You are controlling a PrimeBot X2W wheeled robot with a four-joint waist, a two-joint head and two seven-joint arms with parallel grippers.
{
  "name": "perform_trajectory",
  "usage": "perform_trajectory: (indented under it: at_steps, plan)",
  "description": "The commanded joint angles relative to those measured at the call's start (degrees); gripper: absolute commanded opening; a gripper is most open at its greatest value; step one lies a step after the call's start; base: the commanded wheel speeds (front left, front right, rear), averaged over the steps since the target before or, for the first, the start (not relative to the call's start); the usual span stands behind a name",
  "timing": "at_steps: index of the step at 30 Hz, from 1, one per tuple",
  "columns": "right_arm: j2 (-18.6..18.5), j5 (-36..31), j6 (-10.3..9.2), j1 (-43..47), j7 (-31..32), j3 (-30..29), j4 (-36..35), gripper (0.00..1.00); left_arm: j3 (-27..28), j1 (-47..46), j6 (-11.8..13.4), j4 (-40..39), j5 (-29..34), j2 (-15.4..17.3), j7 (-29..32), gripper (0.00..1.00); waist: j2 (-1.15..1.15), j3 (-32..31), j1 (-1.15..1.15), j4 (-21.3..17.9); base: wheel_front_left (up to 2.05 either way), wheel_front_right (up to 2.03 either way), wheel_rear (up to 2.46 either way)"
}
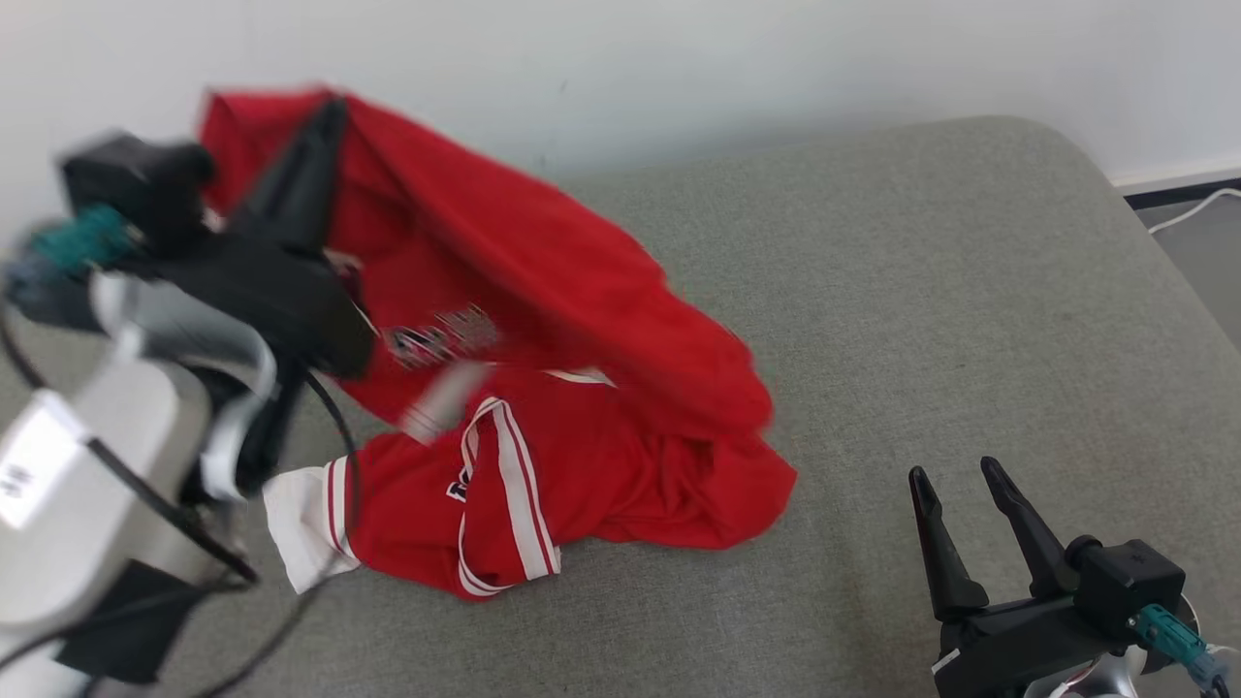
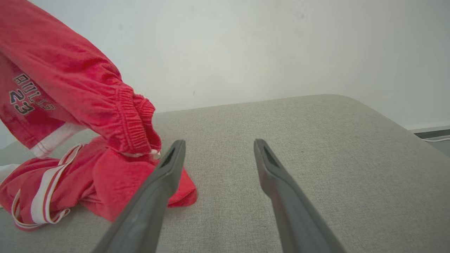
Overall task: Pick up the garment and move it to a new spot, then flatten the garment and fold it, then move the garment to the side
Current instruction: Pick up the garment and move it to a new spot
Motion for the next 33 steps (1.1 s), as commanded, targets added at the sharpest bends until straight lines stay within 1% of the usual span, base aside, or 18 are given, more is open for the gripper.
perform_trajectory:
  at_steps: [1,6,10,11,16,19,24,28,31,33]
  plan:
    - [-0.1,0.58,-0.02,0.47,-0.13,-0.01,-0.03,1.0,1.67,-3.03,0.48,-0.9,0.99,2.17,0.01,0.0,-0.01,-0.52,0.0,0.58,0.0,0.0,0.0]
    - [-0.1,0.83,-0.02,0.78,-0.48,-0.34,-0.04,1.0,5.6,-10.06,0.63,-0.74,2.35,7.69,2.63,0.0,-0.01,-0.61,0.0,1.73,0.0,0.0,0.0]
    - [-0.09,1.46,-0.02,0.78,-0.87,-0.03,-0.02,1.0,8.0,-14.65,0.07,2.58,2.41,12.17,5.73,0.0,-0.01,0.26,0.0,2.98,0.0,0.0,0.0]
    - [-0.09,1.46,-0.02,0.78,-0.87,-0.03,-0.02,1.0,8.0,-14.65,0.07,2.58,2.41,12.17,5.73,0.0,-0.01,0.26,0.0,2.98,0.0,0.0,0.0]
    - [-0.1,1.81,-0.02,-0.56,-1.37,0.59,0.18,1.0,9.28,-18.01,-1.04,10.85,2.68,15.81,8.08,0.0,-0.01,2.25,0.0,4.0,0.0,0.0,0.0]
    - [-0.1,1.82,-0.02,-1.5,-1.61,1.26,0.45,1.0,10.25,-17.47,-0.82,16.99,1.61,17.82,9.3,0.0,-0.01,3.58,0.0,3.74,0.0,0.0,0.0]
    - [-0.09,1.74,-0.02,-2.45,-1.83,1.64,0.6,1.0,13.57,-12.17,0.2,26.31,-1.55,20.27,8.05,0.0,-0.01,5.71,0.0,3.25,0.0,0.0,0.0]
    - [-0.1,1.34,-0.02,-2.78,-1.64,1.45,0.28,1.0,17.23,-7.61,0.68,32.38,-4.75,21.38,4.56,0.0,-0.01,7.38,0.0,3.15,0.0,0.0,0.0]
    - [-0.1,0.73,-0.02,-3.09,-1.43,1.04,-0.09,1.0,19.42,-4.22,-0.21,35.79,-7.23,20.7,1.43,0.0,-0.01,8.52,0.0,3.34,0.0,0.0,0.0]
    - [-0.09,0.43,-0.02,-3.55,-1.28,0.88,-0.29,1.0,20.88,-2.73,-1.18,37.41,-9.31,19.45,-0.79,0.0,-0.01,9.1,0.0,3.6,0.0,0.0,0.0]
